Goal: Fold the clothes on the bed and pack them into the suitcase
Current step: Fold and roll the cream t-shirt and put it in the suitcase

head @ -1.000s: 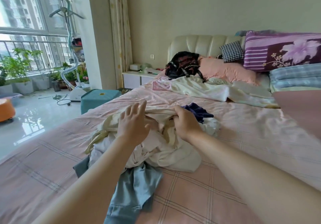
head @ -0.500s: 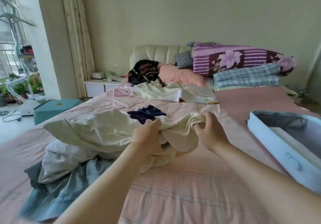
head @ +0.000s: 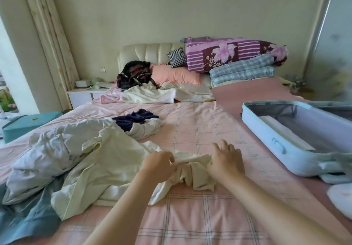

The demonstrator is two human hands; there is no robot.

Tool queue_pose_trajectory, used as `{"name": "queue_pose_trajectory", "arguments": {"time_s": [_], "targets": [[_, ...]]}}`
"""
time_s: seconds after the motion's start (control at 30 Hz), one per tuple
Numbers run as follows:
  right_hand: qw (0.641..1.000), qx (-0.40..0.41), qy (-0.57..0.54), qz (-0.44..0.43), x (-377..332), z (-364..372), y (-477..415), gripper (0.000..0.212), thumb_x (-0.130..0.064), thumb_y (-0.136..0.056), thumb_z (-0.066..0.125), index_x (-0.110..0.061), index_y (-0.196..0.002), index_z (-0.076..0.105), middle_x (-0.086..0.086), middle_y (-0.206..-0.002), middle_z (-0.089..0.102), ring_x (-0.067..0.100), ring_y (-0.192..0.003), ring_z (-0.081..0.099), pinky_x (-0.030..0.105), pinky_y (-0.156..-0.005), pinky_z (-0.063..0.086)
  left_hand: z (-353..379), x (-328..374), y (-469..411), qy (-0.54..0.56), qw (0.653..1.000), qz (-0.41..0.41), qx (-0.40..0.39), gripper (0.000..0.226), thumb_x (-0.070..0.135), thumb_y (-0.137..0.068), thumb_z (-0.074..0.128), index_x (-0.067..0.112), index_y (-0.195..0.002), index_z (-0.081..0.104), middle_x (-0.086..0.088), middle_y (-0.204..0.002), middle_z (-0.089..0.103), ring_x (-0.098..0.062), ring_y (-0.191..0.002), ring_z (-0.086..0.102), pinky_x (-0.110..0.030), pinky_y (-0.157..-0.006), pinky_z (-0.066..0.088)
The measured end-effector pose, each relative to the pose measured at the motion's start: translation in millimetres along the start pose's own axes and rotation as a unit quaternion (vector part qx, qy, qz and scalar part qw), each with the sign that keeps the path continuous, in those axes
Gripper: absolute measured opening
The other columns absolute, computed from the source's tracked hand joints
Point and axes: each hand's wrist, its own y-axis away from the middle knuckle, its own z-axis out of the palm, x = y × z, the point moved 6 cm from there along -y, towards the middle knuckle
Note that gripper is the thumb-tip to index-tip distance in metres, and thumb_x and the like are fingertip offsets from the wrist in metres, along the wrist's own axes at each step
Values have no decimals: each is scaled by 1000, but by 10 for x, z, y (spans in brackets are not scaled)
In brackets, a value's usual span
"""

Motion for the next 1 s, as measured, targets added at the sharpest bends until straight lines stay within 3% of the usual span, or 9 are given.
{"name": "queue_pose_trajectory", "arguments": {"time_s": [0.17, 0.23, 0.33, 0.53, 0.63, 0.73, 0.83, 0.9, 1.0], "targets": [[978, -107, -56, -169, -513, 313, 103, 70, -49, -84, 46, -36, -151, 28, 2, -145, 36, 32, -120, 52, 43, -90, 50, 152, -284, 185, 6, 998, 5, -64, 68, 72, -65, 72, 44, -125, 54, 11, -121, 48, -14, -106, 56, -36, -90, 51], [982, -125, -15, -143, -529, 364, 18, 57, -40, -86, 50, -34, -142, 42, 4, -137, 45, 33, -113, 55, 42, -89, 49, 178, -385, 239, -59, 989, -21, -131, 74, 72, -59, 76, 47, -126, 54, 10, -119, 48, -16, -102, 59, -36, -89, 51], [993, -87, 12, -78, -536, 231, -149, 18, -22, -92, 50, -20, -105, 62, 7, -119, 46, 28, -95, 57, 37, -73, 46, 154, -423, 259, -128, 984, -31, -119, 34, 59, -83, 60, 30, -99, 69, 8, -95, 62, -20, -89, 61, -32, -77, 51], [980, -41, -173, 85, -442, 35, -532, 25, -17, -94, 46, -17, -103, 70, 9, -104, 69, 28, -89, 59, 32, -73, 46, -281, -494, -11, 50, 994, -93, -16, 23, 22, -99, 43, 10, -104, 63, -5, -90, 73, -19, -71, 69, -28, -58, 54], [948, 18, -317, 13, -560, -93, -755, 50, -20, -99, 49, -25, -148, 40, 1, -121, 61, 22, -106, 56, 24, -86, 47, -658, -614, -205, 168, 967, -88, 172, 45, 20, -101, 44, 22, -146, 36, -1, -120, 59, -16, -77, 54, -31, -61, 40], [946, -59, -312, -71, -809, 16, -895, 100, -21, -95, 61, -34, -157, -17, -1, -140, 38, 19, -129, 42, 33, -108, 39, -612, -640, -318, 205, 969, -26, 138, 91, 14, -98, 54, 37, -155, -14, 18, -144, 27, -14, -87, 53, -27, -67, 46], [967, -73, -209, -127, -964, 235, -856, 86, -16, -93, 59, -34, -159, 8, -1, -166, 14, 24, -148, 29, 45, -117, 31, -385, -753, -417, 111, 985, 13, 135, 80, 8, -92, 57, 39, -154, 17, 7, -160, 24, -22, -136, 38, -32, -99, 42], [953, -105, -205, -198, -1153, 450, -737, 71, -25, -89, 64, -30, -153, 34, -4, -163, 25, 22, -146, 33, 39, -117, 31, -234, -797, -408, 60, 993, 15, 105, 55, 21, -91, 61, 44, -139, 46, 7, -151, 39, -20, -138, 37, -37, -108, 35], [934, -197, -151, -258, -1369, 890, -506, 67, -26, -91, 63, -38, -152, 37, -9, -158, 34, 20, -143, 35, 39, -117, 30, 65, -978, -343, -100, 993, -58, -22, 56, 56, -85, 61, 49, -138, 45, 6, -156, 23, -25, -145, 18, -50, -115, 20]]}}
